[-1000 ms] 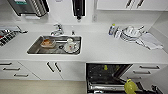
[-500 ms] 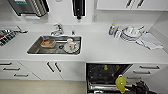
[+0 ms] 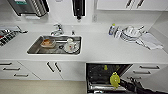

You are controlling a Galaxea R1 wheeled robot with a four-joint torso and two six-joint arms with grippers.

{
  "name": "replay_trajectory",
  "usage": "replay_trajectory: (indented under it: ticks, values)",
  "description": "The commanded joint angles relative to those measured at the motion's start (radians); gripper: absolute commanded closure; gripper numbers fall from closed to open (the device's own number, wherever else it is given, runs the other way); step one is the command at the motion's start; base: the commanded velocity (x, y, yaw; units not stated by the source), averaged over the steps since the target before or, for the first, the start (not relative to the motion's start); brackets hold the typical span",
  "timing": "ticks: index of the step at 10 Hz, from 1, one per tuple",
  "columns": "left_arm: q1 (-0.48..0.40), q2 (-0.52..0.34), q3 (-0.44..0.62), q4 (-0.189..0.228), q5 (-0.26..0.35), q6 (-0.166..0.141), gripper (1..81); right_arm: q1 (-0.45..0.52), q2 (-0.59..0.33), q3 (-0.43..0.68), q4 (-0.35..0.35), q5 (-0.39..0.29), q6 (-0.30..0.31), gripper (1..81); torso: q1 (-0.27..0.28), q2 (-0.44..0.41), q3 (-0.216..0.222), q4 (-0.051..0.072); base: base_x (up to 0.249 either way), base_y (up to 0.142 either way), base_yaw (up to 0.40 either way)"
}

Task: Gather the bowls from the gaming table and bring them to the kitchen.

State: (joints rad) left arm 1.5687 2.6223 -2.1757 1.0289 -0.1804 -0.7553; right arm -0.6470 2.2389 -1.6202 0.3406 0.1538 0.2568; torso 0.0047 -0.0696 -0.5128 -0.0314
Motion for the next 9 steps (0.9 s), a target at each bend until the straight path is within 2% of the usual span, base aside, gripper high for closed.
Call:
replay_trajectory:
  ticks: [1, 5, 6, 8, 9]
  values:
    - [0.029, -0.011, 0.011, 0.019, 0.039, 0.002, 1.0, 0.164, 0.007, -0.064, 0.009, -0.085, 0.044, 81.1, 0.0, 0.0, 0.0, 0.0, 0.0, 0.0, 0.0]
    - [0.029, -0.005, 0.013, 0.02, 0.039, 0.004, 1.0, 0.194, 0.026, -0.092, 0.009, -0.111, 0.058, 81.1, 0.0, 0.0, 0.0, 0.0, 0.0, 0.0, 0.0]
    - [0.031, -0.005, 0.011, 0.02, 0.039, 0.004, 1.0, 0.209, 0.024, -0.088, 0.011, -0.112, 0.065, 1.0, 0.0, 0.0, 0.0, 0.0, 0.0, 0.0, 0.0]
    - [0.031, -0.005, 0.011, 0.019, 0.038, 0.005, 1.0, 0.232, -0.025, -0.022, 0.005, -0.146, 0.073, 1.0, 0.0, 0.0, 0.0, 0.0, 0.0, 0.0, 0.0]
    - [0.031, 0.001, 0.011, 0.019, 0.036, 0.007, 1.0, 0.237, -0.08, 0.035, -0.008, -0.164, 0.073, 1.0, 0.0, 0.0, 0.0, 0.0, 0.0, 0.0, 0.0]
